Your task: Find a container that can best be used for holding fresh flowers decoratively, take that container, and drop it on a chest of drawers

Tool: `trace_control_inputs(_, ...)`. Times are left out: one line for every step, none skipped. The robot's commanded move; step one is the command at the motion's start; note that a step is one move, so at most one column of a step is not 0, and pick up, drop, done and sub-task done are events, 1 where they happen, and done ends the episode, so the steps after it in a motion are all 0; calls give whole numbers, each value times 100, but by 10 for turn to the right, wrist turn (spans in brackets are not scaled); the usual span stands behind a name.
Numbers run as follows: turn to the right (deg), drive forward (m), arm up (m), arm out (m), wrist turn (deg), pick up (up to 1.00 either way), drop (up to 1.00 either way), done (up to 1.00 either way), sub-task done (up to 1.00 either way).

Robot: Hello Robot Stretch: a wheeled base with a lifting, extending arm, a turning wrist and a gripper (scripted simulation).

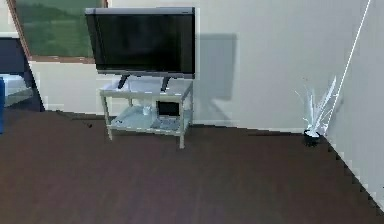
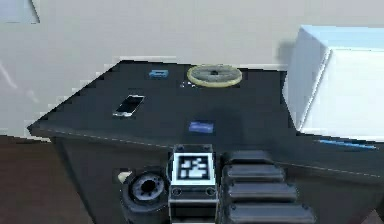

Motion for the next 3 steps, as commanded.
trace_control_inputs(-450, 0, 0, 0, 0, 0, 0, 0, 0)
trace_control_inputs(-450, 0, 0, 0, 0, 0, 0, 0, 0)
trace_control_inputs(-210, 0, 0, 0, 0, 0, 0, 0, 0)
